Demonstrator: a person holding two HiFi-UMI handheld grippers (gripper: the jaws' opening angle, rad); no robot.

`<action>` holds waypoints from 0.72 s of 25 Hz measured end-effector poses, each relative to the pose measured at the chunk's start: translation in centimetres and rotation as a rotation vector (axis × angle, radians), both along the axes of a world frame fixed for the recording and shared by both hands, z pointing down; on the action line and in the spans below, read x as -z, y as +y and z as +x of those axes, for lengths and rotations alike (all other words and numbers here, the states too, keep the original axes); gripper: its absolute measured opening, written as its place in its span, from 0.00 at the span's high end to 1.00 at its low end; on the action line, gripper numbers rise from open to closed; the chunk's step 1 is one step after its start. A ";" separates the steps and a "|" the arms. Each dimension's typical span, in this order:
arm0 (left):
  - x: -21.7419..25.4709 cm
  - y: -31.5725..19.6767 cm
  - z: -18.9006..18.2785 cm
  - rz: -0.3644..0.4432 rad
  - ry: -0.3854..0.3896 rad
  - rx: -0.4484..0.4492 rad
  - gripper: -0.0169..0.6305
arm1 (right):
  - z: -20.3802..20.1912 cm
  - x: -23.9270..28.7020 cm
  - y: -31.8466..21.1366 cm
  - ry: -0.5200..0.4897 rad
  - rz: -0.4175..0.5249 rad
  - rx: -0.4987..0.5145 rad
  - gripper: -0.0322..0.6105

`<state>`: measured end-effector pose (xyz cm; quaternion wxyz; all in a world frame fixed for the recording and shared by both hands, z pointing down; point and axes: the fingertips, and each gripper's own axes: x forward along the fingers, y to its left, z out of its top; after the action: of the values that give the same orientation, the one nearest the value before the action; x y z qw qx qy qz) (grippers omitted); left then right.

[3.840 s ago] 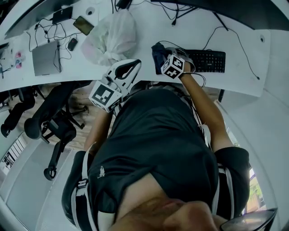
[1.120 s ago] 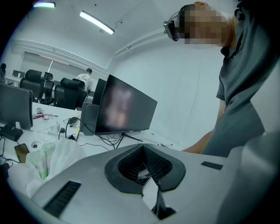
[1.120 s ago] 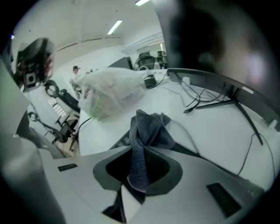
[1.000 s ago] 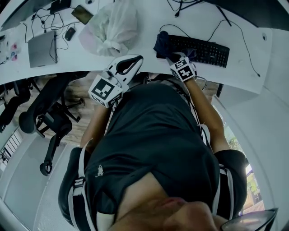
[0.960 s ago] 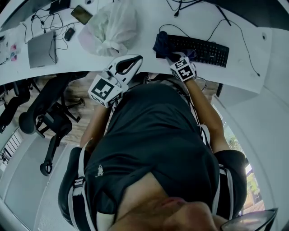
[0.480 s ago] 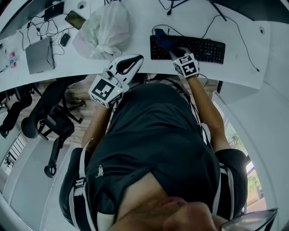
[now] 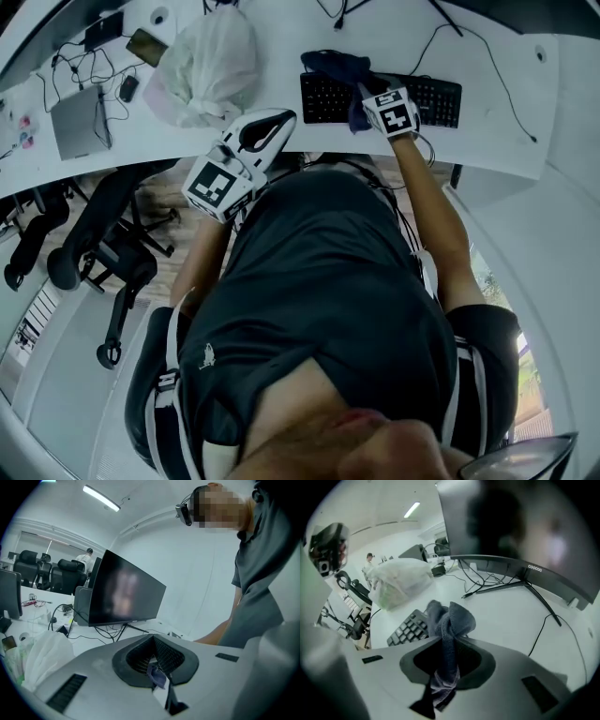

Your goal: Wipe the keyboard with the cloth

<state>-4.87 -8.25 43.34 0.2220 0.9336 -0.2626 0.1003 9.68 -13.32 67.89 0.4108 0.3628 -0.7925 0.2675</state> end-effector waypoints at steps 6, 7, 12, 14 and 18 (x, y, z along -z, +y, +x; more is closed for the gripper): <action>-0.2 0.0 -0.1 -0.031 0.003 0.038 0.97 | -2.3 -1.4 12.1 -0.091 -0.166 0.105 0.84; -0.4 0.1 0.0 -0.030 -0.002 0.033 0.97 | -2.0 -1.0 11.4 -0.096 -0.151 0.095 0.84; -0.6 0.4 1.4 -0.025 -0.015 0.019 0.97 | 1.5 0.9 1.2 -0.004 0.036 0.053 0.84; 0.0 0.4 2.5 -0.014 -0.008 0.009 0.97 | 3.1 0.0 0.8 0.021 0.005 0.019 0.84; 0.1 0.6 3.2 -0.022 -0.004 0.018 0.97 | 2.7 -1.2 9.1 -0.007 -0.045 0.039 0.84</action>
<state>-1.63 -7.67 43.24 0.2325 0.9285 -0.2704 0.1032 12.40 -4.27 69.07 0.4210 0.3371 -0.7947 0.2785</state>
